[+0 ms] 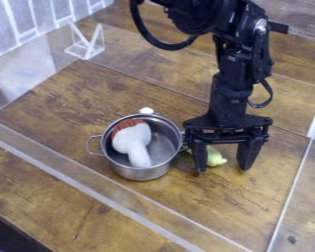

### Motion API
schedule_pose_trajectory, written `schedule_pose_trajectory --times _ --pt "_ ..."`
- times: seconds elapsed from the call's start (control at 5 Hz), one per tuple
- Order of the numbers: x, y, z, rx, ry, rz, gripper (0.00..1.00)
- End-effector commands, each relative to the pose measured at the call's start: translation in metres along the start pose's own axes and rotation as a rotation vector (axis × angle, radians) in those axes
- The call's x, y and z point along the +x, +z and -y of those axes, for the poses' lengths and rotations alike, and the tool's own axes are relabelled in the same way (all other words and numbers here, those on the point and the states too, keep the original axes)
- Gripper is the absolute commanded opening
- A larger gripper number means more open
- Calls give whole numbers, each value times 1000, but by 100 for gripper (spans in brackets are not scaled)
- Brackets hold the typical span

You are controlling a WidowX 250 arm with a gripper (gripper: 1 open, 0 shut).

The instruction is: Move the green spoon to the left

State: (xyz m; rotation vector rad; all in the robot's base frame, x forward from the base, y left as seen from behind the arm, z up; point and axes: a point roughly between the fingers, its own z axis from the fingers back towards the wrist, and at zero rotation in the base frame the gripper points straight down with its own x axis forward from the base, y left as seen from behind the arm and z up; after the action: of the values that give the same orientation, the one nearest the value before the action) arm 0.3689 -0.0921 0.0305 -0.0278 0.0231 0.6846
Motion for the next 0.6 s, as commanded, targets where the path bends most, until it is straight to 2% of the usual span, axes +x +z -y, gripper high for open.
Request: schedule_pose_trajectory --times 0.0,0.2,0.4 --pt "16 19 2 -46 49 39 100" --pt "18 19 1 -46 77 39 0" --pt "19 18 -1 -43 78 42 0"
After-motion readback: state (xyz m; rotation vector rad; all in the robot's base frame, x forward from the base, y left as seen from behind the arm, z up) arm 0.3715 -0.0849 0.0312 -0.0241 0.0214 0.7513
